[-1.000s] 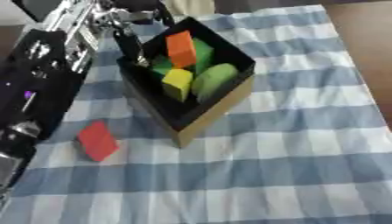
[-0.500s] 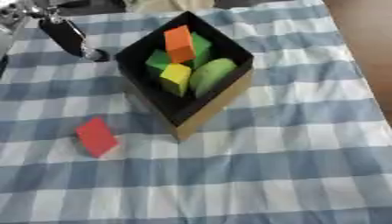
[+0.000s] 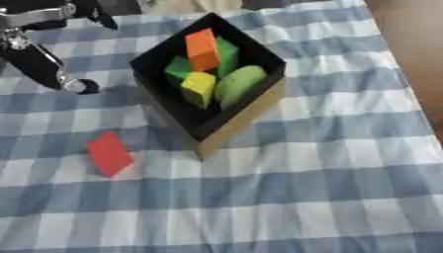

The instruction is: Pick up objects on the table and place them in the box.

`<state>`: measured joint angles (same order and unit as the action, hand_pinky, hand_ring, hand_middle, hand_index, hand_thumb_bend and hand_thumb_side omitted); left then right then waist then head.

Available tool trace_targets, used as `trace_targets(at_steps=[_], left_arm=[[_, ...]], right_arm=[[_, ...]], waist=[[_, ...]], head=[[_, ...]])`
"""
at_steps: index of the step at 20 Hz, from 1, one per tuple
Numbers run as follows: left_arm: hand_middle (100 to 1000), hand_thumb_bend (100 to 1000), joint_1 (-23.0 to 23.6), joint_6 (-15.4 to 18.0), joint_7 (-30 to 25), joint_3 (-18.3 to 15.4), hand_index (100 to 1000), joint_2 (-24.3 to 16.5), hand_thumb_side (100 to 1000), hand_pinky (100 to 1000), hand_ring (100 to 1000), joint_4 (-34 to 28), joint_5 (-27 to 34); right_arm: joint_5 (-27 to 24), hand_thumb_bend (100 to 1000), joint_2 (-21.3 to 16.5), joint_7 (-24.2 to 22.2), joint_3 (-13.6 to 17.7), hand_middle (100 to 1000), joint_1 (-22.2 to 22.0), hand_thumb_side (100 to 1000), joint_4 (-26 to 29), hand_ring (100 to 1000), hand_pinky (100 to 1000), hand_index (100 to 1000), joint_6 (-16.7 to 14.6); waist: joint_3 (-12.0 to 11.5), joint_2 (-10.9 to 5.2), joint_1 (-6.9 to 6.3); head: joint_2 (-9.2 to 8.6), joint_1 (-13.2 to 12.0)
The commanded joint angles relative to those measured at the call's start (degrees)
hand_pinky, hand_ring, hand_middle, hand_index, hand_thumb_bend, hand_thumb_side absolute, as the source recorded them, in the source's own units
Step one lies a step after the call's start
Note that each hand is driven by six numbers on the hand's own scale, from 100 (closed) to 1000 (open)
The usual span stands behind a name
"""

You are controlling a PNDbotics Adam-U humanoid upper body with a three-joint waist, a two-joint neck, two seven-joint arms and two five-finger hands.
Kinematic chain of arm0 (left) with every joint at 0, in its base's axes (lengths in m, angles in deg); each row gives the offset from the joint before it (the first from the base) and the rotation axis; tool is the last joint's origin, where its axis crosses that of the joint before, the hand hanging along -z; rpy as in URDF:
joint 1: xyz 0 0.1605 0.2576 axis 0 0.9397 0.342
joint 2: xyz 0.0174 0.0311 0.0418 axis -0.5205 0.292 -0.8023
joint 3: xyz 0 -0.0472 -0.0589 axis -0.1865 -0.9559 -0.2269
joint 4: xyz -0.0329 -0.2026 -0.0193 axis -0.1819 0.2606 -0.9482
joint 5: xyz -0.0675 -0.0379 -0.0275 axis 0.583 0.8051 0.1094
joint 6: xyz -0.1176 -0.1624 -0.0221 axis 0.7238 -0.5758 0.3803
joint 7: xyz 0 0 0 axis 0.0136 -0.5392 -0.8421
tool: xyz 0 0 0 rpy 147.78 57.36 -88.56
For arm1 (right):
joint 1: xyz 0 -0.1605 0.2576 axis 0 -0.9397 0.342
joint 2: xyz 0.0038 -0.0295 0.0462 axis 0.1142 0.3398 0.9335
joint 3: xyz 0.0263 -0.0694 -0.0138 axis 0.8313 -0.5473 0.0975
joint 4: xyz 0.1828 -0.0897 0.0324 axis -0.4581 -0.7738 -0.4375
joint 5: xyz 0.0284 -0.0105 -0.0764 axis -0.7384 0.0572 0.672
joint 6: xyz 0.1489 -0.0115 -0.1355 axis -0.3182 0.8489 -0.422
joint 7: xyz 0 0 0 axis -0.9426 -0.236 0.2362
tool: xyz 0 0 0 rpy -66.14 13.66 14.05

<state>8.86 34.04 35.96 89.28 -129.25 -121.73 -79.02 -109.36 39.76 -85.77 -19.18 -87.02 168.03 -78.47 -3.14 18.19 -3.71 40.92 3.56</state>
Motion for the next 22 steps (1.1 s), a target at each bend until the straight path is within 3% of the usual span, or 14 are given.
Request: trace_targets(at_steps=[1, 7, 13, 22], left_arm=[[790, 583, 0.5, 1.6, -0.8, -0.2, 880, -3.4, 237, 856, 862, -2.2, 2.9], [794, 618, 3.2, 4.8, -3.2, -0.4, 889, -5.7, 254, 862, 870, -2.9, 5.4], [802, 650, 4.0, 8.8, -5.0, 0.0, 891, -6.1, 202, 866, 877, -2.3, 4.2], [804, 645, 3.8, 10.5, -7.0, 1.1, 890, -5.6, 195, 867, 878, 0.0, 4.7]], right_arm=[[-0.1, 100, -1.3, -3.8, 0.4, 354, -0.1, 523, 1.1, 1000, 1000, 1000, -4.0], [0.1, 100, -1.1, -3.9, 0.4, 352, -0.1, 523, 1.1, 1000, 1000, 1000, -4.0], [0.3, 100, -0.8, -4.0, 0.3, 350, -0.1, 523, 1.1, 1000, 1000, 1000, -3.7], [0.4, 100, -0.6, -4.1, 0.2, 350, -0.1, 523, 1.1, 1000, 1000, 1000, -3.8]], waist=[[0.0, -1.93, 0.12], [0.0, -1.88, 0.24], [0.1, -1.82, 0.43], [0.3, -1.73, 0.55]], head=[[0.29, -0.3], [0.38, -0.2], [0.36, -0.3], [0.47, -0.4]])
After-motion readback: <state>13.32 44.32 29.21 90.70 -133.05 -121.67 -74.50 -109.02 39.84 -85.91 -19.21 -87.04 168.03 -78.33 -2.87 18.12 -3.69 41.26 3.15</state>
